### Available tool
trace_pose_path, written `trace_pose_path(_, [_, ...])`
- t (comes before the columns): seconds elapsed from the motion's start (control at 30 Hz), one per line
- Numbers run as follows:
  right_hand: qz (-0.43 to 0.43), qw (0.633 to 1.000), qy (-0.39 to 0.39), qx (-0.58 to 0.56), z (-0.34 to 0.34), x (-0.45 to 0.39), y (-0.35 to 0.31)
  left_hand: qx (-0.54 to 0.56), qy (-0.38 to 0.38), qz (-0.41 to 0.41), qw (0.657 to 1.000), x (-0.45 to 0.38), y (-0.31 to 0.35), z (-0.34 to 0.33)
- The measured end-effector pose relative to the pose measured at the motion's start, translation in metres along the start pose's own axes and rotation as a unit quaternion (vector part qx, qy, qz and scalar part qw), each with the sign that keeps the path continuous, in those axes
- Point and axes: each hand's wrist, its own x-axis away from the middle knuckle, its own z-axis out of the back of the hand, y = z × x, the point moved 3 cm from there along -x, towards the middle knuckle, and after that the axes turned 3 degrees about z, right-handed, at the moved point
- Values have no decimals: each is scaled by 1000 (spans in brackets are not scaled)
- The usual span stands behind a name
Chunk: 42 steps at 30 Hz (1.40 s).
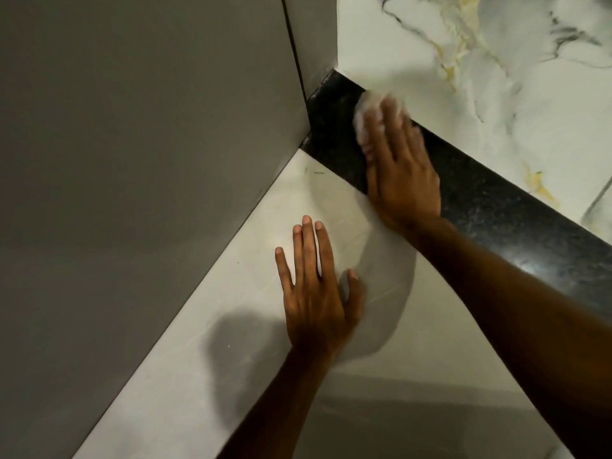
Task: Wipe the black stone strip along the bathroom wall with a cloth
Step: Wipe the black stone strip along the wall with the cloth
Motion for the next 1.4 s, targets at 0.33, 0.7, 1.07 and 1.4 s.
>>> trace_pose_path(0.33, [71,995,-72,2,-2,-2,-21,-2,-15,-3,1000,-2,1,2])
trace_pose_path(0.7, [0,1000,-23,10,13,60,9,-11,-56,-58,997,-5,6,5])
trace_pose_path(1.07, [-166,984,48,30,43,125,103,-4,-104,-236,966,2,40,-5])
trace_pose_path(1.4, [-162,987,20,14,60,283,147,0,-152,-357,922,43,103,-8])
